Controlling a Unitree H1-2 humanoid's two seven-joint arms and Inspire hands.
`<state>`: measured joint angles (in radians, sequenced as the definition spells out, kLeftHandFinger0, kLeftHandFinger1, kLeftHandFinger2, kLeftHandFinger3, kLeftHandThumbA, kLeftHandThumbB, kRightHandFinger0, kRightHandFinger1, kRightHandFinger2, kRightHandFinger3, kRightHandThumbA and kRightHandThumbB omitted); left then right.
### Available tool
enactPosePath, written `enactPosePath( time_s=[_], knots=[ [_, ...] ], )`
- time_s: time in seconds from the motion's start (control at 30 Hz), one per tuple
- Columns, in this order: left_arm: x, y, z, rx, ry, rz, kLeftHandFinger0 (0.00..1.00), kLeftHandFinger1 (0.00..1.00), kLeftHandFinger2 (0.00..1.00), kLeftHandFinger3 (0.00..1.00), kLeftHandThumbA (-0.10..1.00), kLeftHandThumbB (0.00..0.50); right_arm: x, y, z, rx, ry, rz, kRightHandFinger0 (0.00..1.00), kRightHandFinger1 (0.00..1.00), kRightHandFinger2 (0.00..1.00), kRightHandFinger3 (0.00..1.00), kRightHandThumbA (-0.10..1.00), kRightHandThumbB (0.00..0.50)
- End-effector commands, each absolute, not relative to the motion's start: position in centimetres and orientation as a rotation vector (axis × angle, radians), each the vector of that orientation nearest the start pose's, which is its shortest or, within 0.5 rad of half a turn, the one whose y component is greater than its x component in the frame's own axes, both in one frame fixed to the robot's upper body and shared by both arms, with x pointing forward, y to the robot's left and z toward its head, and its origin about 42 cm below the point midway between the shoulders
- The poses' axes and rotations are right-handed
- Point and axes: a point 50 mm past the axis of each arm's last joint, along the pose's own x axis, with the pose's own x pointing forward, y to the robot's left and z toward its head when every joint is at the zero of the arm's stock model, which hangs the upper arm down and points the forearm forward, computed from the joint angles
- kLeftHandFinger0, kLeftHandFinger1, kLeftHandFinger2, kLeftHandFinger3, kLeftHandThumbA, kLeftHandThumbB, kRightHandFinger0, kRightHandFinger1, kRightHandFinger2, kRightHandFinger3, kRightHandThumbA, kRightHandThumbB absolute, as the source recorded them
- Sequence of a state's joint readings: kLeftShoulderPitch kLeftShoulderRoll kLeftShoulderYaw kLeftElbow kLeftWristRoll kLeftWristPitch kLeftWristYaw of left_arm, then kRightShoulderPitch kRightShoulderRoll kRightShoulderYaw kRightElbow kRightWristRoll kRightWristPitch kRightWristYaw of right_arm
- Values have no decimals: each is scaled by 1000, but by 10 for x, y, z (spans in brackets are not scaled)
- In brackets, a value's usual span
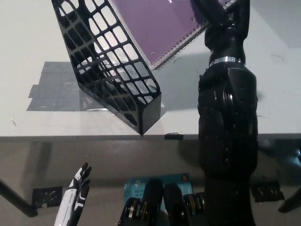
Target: A person hands a notebook to the robot and the robot grabs it with its right hand and places it in the magazine stand kept in the centre of the desk infront of it.
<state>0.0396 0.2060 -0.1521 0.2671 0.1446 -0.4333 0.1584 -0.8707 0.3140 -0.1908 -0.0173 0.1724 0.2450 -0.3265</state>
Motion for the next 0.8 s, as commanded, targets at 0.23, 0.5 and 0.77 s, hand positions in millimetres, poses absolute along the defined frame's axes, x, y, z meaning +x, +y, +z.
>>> enactPosePath(
  time_s=[0.23, 0.5, 0.77],
  knots=[
    [259, 254, 56, 328, -218, -64, 957, 1000, 1000, 1000, 1000, 500, 413, -46, 451, 597, -656, 53, 0, 0, 0, 0, 750, 0],
    [262, 253, 57, 323, -223, -64, 941, 1000, 1000, 1000, 1000, 500, 412, -40, 450, 602, -657, 50, 0, 0, 0, 0, 745, 0],
    [263, 254, 58, 329, -226, -68, 946, 1000, 1000, 1000, 1000, 500, 409, -34, 454, 614, -653, 68, 0, 0, 0, 0, 703, 0]
  ],
)
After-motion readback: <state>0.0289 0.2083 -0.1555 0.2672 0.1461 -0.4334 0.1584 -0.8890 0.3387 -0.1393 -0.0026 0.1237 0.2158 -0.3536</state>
